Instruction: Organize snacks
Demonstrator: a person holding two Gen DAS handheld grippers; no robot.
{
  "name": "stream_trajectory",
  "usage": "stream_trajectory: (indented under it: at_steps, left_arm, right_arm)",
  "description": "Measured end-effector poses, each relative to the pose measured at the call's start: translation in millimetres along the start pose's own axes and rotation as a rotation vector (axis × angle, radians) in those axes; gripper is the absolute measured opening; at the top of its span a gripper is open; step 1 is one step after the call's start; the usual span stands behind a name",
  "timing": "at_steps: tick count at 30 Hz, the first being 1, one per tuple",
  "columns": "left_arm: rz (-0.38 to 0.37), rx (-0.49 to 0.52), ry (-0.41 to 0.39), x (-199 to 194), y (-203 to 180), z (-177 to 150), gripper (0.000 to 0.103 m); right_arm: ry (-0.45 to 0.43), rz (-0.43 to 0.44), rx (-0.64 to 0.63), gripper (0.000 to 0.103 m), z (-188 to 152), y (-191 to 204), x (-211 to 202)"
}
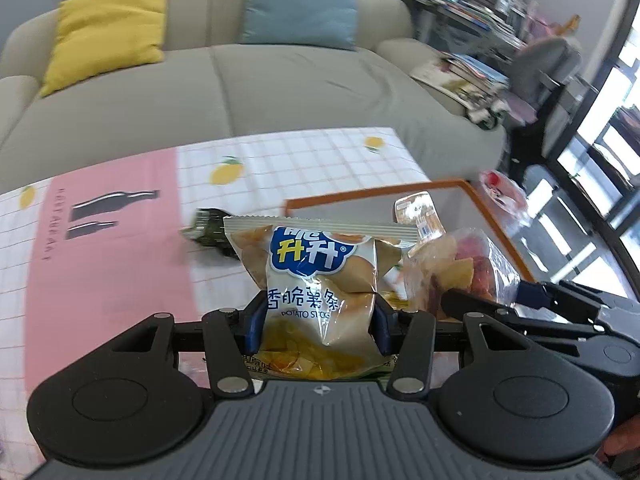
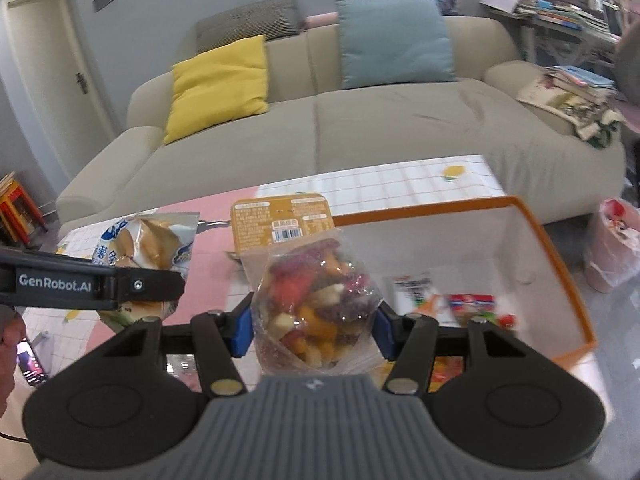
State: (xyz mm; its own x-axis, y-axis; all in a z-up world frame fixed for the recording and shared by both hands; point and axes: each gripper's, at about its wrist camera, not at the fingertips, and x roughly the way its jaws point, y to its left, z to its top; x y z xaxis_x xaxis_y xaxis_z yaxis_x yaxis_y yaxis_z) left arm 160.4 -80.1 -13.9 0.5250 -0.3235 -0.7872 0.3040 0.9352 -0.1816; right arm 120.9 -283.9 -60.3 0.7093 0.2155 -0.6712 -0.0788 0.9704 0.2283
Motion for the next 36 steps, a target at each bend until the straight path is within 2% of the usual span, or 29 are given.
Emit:
stream_trajectory:
  at_steps: [8,14,20,23,30,36]
  left_arm:
    - [-0.094,0.078,0.058,34.6,-40.5,16.3,0.057]
    - [-0.114,0.142,0.120,74.0,-53.7,34.6,0.057]
    - [-0.067,0.196,0.203,123.9,-56.6,50.1,0.057]
    - [-0.018,0.245,0.257,147.1,-59.8,53.2,0.057]
    - [0.115,0.453,0.366,187.1,-77.0,46.3,0.058]
    - [0.122,0.477,0.417,212.0,-75.2,46.8,0.058]
  right_arm:
    - [0.060,-0.062,-0.033,0.056,14.3,-51.6,6.1]
    - [0.130,-0.113,-0.085,0.056,33.7,-86.3,26.0]
    - [0.209,-0.128,-0.120,0.056,48.4,-108.9,65.8]
    - [0.255,-0.136,-0.142,0.056,53.1,-116.3,90.5]
    - [0.377,-0.139,-0.231,0.056,54.7,-117.0,139.1]
    - [0.435,-0.132,-0.278,0.057,56.8,-116.1,167.0]
